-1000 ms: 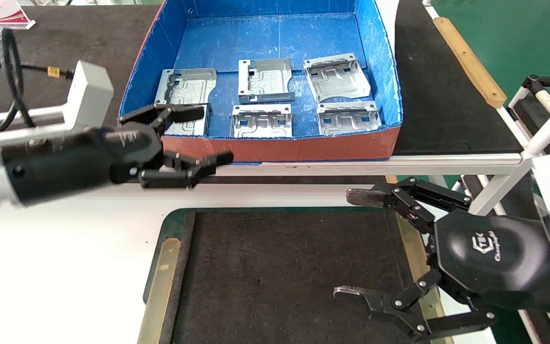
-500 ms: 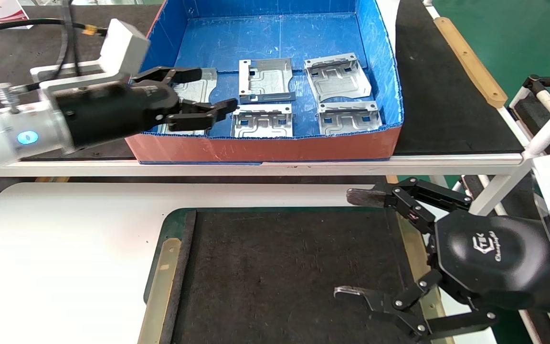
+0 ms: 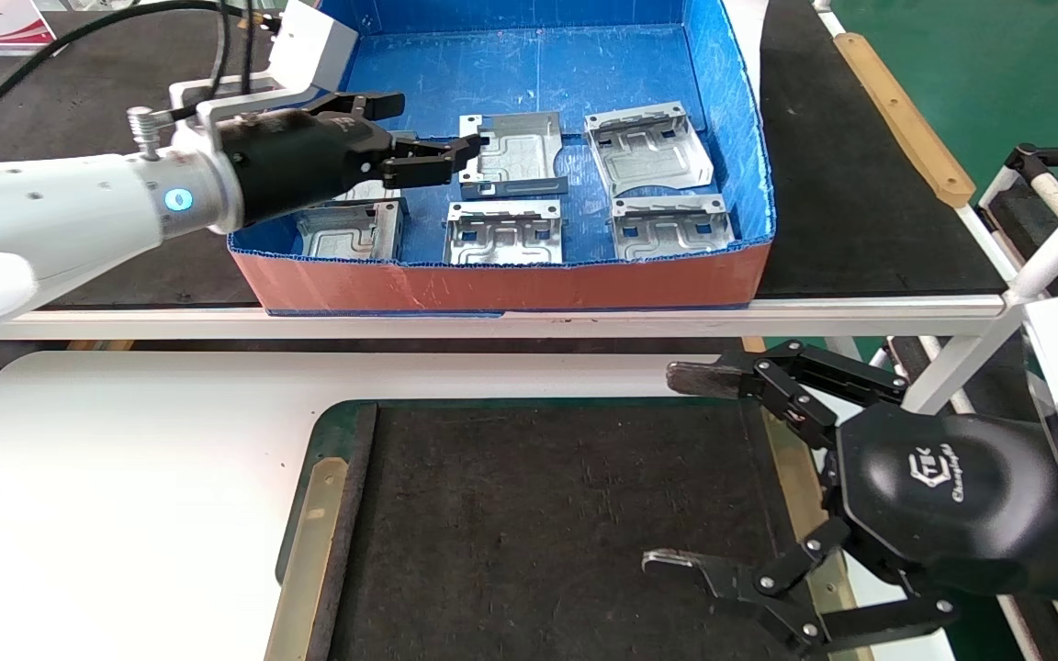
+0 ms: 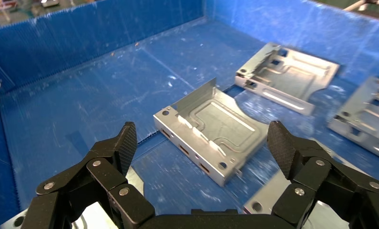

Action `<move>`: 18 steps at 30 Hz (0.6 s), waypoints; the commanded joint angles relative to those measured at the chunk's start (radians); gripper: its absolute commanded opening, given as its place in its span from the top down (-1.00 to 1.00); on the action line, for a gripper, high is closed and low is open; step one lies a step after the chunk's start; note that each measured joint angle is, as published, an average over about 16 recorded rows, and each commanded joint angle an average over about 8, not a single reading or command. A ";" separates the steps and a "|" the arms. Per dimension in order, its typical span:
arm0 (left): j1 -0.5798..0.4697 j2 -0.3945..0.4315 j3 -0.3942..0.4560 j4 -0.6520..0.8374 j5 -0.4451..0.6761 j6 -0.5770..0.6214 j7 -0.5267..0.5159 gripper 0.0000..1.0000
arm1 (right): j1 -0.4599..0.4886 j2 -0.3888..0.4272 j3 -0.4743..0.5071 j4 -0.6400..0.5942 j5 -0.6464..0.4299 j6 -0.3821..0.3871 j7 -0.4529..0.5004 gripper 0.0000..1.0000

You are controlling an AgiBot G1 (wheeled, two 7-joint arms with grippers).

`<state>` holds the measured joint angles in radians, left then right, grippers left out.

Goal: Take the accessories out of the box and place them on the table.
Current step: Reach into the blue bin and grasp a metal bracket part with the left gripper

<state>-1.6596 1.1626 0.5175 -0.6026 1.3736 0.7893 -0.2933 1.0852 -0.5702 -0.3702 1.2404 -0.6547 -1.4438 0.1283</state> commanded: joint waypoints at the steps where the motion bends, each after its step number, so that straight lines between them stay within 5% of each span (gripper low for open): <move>1: -0.017 0.027 0.005 0.037 0.011 -0.024 0.000 -1.00 | 0.000 0.000 0.000 0.000 0.000 0.000 0.000 -1.00; 18: -0.079 0.183 0.024 0.257 0.041 -0.187 0.078 -1.00 | 0.000 0.000 0.000 0.000 0.000 0.000 0.000 -1.00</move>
<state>-1.7366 1.3412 0.5452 -0.3575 1.4084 0.6058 -0.2207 1.0852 -0.5702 -0.3702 1.2404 -0.6547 -1.4438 0.1283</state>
